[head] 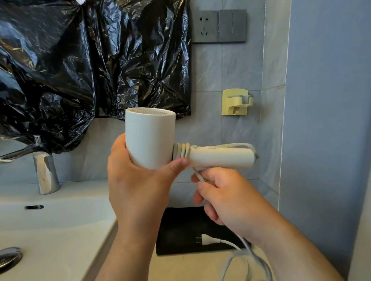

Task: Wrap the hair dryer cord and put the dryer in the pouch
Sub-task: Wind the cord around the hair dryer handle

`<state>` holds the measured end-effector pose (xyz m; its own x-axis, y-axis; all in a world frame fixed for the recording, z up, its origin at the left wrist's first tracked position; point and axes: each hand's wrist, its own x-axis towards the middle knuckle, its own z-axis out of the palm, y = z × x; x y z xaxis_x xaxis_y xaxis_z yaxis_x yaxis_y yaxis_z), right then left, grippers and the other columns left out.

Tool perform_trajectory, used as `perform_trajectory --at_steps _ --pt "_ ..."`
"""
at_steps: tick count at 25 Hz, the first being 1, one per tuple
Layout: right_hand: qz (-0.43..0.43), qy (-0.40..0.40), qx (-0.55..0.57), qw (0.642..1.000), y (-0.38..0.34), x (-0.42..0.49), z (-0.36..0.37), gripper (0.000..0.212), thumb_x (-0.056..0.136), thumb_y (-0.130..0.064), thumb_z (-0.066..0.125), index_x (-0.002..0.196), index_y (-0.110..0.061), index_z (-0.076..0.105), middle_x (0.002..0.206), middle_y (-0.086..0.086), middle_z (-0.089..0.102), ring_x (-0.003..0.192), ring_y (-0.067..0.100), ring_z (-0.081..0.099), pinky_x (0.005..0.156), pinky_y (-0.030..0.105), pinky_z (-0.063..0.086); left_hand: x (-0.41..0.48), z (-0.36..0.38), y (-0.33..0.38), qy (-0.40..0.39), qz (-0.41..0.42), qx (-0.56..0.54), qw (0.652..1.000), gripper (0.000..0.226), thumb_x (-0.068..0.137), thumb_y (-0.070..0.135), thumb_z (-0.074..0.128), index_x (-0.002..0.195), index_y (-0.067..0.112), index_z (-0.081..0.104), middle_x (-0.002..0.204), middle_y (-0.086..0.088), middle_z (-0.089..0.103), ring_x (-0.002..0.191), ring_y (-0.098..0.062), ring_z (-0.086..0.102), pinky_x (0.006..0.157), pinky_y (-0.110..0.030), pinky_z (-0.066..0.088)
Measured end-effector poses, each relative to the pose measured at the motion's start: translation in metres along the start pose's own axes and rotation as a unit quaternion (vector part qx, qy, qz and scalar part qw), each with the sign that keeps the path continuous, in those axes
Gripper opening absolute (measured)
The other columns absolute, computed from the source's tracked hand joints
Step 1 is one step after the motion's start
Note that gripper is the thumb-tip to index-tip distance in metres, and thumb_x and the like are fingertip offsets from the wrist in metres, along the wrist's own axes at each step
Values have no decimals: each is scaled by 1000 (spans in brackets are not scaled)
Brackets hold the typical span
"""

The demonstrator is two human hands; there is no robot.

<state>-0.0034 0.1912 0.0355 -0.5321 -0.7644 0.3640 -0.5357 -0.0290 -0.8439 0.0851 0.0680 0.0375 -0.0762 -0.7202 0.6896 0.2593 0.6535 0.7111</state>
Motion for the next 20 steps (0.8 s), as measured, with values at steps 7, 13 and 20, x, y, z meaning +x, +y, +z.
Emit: perform_trajectory --at_steps 7,13,20 --pt "-83 68 -336 936 -4 -5 -3 27 92 -38 53 69 -25 51 61 -5 52 57 12 49 49 27 35 1 -1 -9 -12 23 118 993 79 46 52 88 114 33 51 104 6 57 96 -18 53 72 -41 50" --pt "-243 157 -339 895 11 5 -19 15 85 -33 62 76 -22 66 84 -5 55 81 18 53 66 34 44 7 -4 -5 -122 36 130 983 78 41 57 86 110 40 53 100 10 61 93 -19 56 75 -46 53" --pt "-104 52 -221 968 7 1 -26 17 94 -38 53 79 -29 52 61 -7 49 57 6 43 55 29 37 8 -9 -3 -192 132 197 952 113 45 62 85 145 35 37 127 12 52 116 -13 48 94 -35 44"
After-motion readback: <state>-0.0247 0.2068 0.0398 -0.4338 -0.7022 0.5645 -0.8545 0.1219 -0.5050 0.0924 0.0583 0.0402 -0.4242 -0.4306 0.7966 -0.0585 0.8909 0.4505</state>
